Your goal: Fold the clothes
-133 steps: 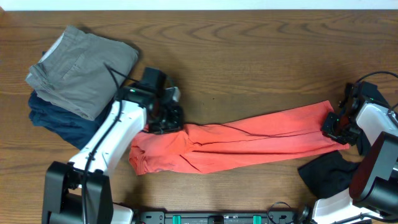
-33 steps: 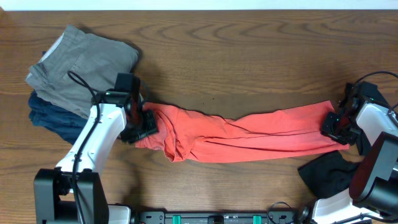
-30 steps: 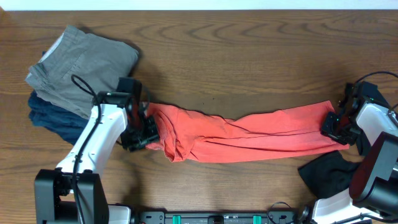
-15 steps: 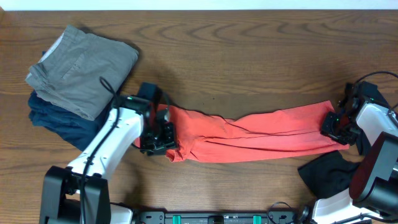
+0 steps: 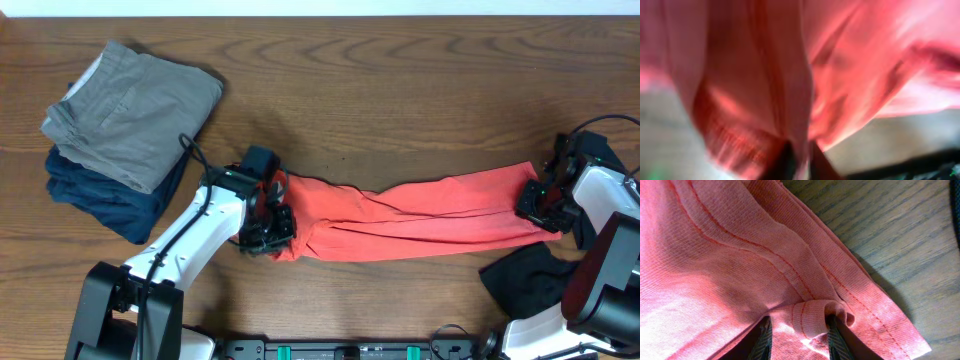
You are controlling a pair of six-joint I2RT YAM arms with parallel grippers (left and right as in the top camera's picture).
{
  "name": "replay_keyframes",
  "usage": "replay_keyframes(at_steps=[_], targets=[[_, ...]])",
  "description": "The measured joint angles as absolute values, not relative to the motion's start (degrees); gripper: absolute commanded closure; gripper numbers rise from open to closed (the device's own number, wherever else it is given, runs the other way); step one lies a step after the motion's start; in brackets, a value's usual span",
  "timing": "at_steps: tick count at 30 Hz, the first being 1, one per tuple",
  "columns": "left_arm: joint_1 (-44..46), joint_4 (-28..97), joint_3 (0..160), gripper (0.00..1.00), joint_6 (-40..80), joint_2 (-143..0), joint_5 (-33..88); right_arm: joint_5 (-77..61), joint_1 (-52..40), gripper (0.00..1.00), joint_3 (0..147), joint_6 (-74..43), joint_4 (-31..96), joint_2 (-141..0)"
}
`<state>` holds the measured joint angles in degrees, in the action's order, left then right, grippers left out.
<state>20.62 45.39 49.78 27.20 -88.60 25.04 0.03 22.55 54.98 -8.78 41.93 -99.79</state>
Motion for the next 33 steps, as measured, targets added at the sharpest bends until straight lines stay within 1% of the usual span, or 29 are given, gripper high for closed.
replay_keyframes(at_steps=[7,13,15,16,17,18,20,21,23,25,29,33], targets=[[20.6,39.9,50.3,0.94,27.5,-88.6,27.1,0.0,22.5,0.65,55.0,-8.8,41.9,-99.8],[20.6,24.9,52.8,0.93,28.9,-88.6,28.1,0.0,22.5,0.65,55.0,-8.8,41.9,-99.8],[20.6,20.7,53.2,0.86,29.1,-88.6,27.2,0.0,22.5,0.65,55.0,-8.8,41.9,-99.8],[20.6,19.5,53.3,0.78,29.3,-88.6,26.3,0.0,22.5,0.65,55.0,-8.8,41.9,-99.8],[20.6,19.0,53.4,0.63,29.6,-88.6,25.1,0.0,22.5,0.65,55.0,-8.8,41.9,-99.8],[20.6,19.1,53.4,0.52,30.0,-88.6,23.8,0.0,22.5,0.65,55.0,-8.8,41.9,-99.8],[20.6,20.0,53.4,0.44,30.1,-88.6,22.3,0.0,22.5,0.65,55.0,-8.8,41.9,-99.8],[20.6,21.1,53.4,0.43,30.2,-88.6,21.6,0.0,22.5,0.65,55.0,-8.8,41.9,-99.8],[20.6,23.0,53.4,0.43,30.1,-88.6,20.9,0.0,22.5,0.65,55.0,-8.8,41.9,-99.8],[20.6,24.8,53.4,0.49,29.8,-88.6,20.6,0.0,22.5,0.65,55.0,-8.8,41.9,-99.8],[20.0,29.4,53.6,0.54,26.6,-87.7,20.2,0.0,22.5,0.65,55.0,-8.8,41.9,-99.8],[17.4,36.6,54.8,0.56,23.6,-80.3,19.1,0.0,22.5,0.65,55.0,-8.8,41.9,-99.8]])
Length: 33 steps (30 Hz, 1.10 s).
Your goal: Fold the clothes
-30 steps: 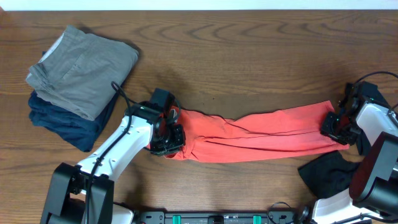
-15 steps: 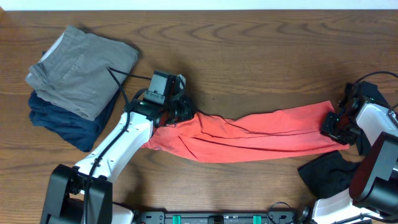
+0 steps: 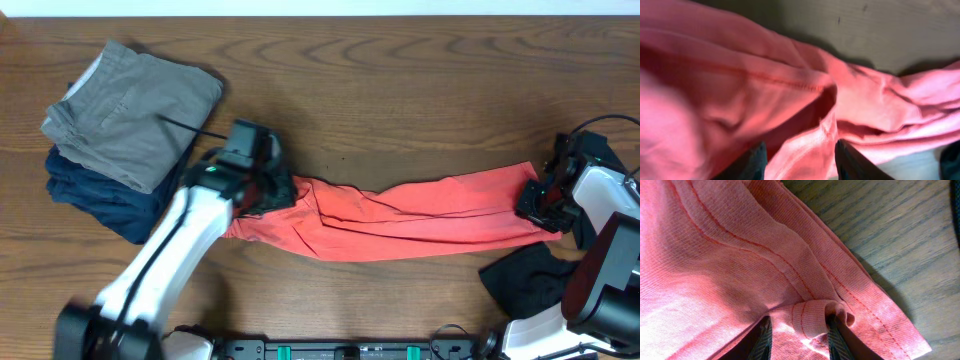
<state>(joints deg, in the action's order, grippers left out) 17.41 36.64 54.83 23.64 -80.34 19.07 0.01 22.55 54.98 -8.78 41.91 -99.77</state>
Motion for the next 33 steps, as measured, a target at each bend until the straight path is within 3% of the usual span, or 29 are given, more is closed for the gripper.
replay_keyframes(at_steps=[6,10,14,33], targets=[[15.8,44.3,57.2,0.74,24.3,-70.0,15.1,0.0,22.5,0.65,55.0,-8.8,41.9,-99.8],[15.8,46.0,54.7,0.77,26.5,-71.7,14.0,0.0,22.5,0.65,55.0,-8.8,41.9,-99.8],[15.8,43.5,49.9,0.88,30.2,-76.1,13.3,0.0,22.5,0.65,55.0,-8.8,41.9,-99.8],[17.1,17.9,48.1,0.83,33.3,-94.6,18.1,0.0,22.5,0.65,55.0,-8.8,41.9,-99.7]])
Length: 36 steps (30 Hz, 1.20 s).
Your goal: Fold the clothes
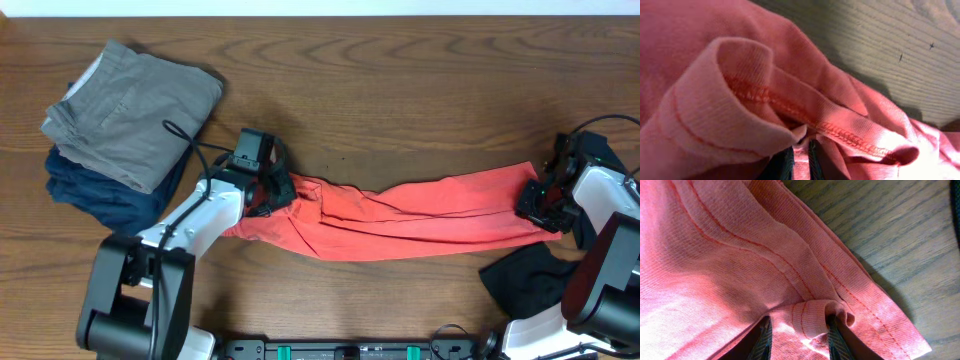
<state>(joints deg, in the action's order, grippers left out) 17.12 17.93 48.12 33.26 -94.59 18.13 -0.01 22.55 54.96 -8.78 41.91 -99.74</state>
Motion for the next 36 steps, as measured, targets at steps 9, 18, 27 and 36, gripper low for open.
replay_keyframes(at_steps=[9,18,27,36], targets=[[17.2,24.2,49.1,0.83,33.3,-94.8,10.8,-0.1,22.5,0.66,54.9,-8.8,41.2,-99.7],[9.6,23.7,49.2,0.76,33.5,-94.9,10.2,-4.9,22.5,0.59,54.7,-7.1,36.6,-99.7],[5.6,23.7,49.1,0.63,30.7,-94.9,18.5,-11.7,22.5,0.50,55.1,-1.8,37.1,-99.8],[5.5,32.1,49.1,0.09,28.2,-80.6,23.8,-7.6,22.8,0.40,66.5,7.0,44.5,-100.3]])
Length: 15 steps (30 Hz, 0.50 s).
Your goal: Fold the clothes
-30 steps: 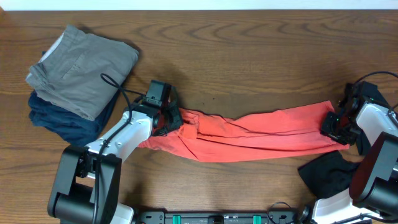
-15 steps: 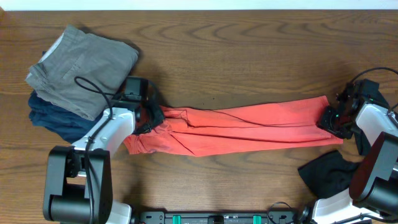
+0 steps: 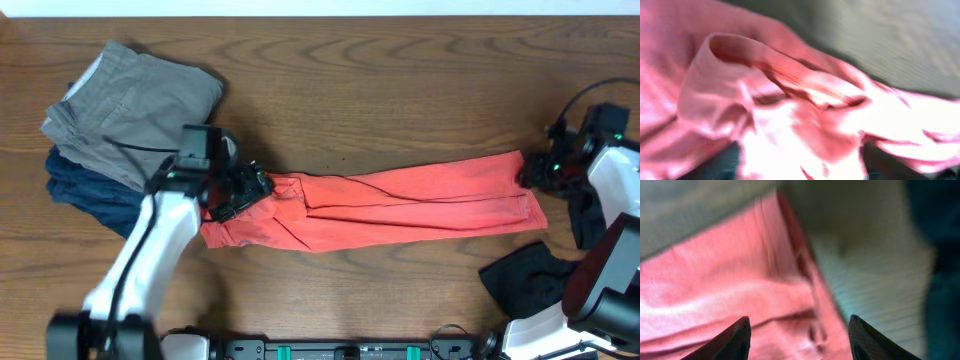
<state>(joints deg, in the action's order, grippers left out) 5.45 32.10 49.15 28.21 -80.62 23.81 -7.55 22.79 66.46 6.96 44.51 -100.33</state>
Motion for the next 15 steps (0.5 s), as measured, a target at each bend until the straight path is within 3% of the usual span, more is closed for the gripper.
replay_keyframes(at_steps=[5,15], targets=[[5.5,36.8,49.2,0.09,27.5,-72.8,22.9,-6.5,24.4,0.39,67.2,11.1,43.4,-100.5],[5.5,41.6,49.2,0.09,27.0,-72.3,19.2,-6.2,25.4,0.40,61.2,15.3,38.5,-104.3]])
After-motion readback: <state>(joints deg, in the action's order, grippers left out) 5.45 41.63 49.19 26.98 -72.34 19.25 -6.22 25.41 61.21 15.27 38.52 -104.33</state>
